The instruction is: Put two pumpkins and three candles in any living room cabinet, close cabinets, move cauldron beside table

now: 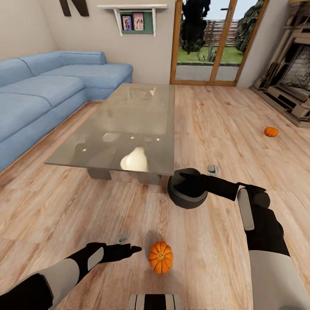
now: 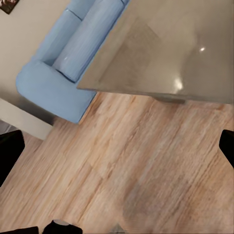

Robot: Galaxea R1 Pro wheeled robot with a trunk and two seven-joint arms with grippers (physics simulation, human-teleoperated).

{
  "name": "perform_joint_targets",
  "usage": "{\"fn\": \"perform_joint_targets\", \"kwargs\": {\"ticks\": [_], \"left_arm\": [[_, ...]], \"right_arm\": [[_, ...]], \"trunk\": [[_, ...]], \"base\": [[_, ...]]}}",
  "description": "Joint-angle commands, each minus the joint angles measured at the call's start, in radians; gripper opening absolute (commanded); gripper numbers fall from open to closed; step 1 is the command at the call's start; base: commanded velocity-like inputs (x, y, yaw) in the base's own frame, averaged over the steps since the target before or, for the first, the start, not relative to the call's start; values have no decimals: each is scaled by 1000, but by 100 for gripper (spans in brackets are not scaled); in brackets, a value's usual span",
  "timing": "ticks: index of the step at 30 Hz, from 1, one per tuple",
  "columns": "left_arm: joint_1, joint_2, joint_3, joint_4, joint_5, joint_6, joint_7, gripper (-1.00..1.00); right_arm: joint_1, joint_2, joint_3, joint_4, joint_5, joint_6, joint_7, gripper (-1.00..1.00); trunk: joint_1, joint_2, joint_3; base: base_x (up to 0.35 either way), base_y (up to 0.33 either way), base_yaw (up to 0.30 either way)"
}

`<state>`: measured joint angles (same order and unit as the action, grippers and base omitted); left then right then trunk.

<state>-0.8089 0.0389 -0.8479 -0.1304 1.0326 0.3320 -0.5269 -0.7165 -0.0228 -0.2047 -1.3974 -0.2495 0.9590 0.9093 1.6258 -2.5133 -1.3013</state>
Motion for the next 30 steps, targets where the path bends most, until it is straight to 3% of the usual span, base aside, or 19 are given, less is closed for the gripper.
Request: {"fn": "perform_joint_targets", "kwargs": {"ticks": [1,6,15,30], "left_arm": [[-6,1,0,-14,0,3,0,100],[-31,3,0,-65,0,7,-1,100],[-76,6,2,-73,0,0,-2,100],[-82,-3,0,-72,1,4,-19,100]], "right_arm": [[0,0,0,0,-2,1,1,100],[0,-1,1,-1,-3,4,2,100],[0,2,1,-2,-5,6,2,100],[0,0,1,-7,-5,7,6,100]], "trunk": [[0,0,-4],[3,-1,-23],[7,-4,-58],[13,-7,-116]], "base": [[0,0,0],[0,0,0],[0,0,0],[0,0,0]]}}
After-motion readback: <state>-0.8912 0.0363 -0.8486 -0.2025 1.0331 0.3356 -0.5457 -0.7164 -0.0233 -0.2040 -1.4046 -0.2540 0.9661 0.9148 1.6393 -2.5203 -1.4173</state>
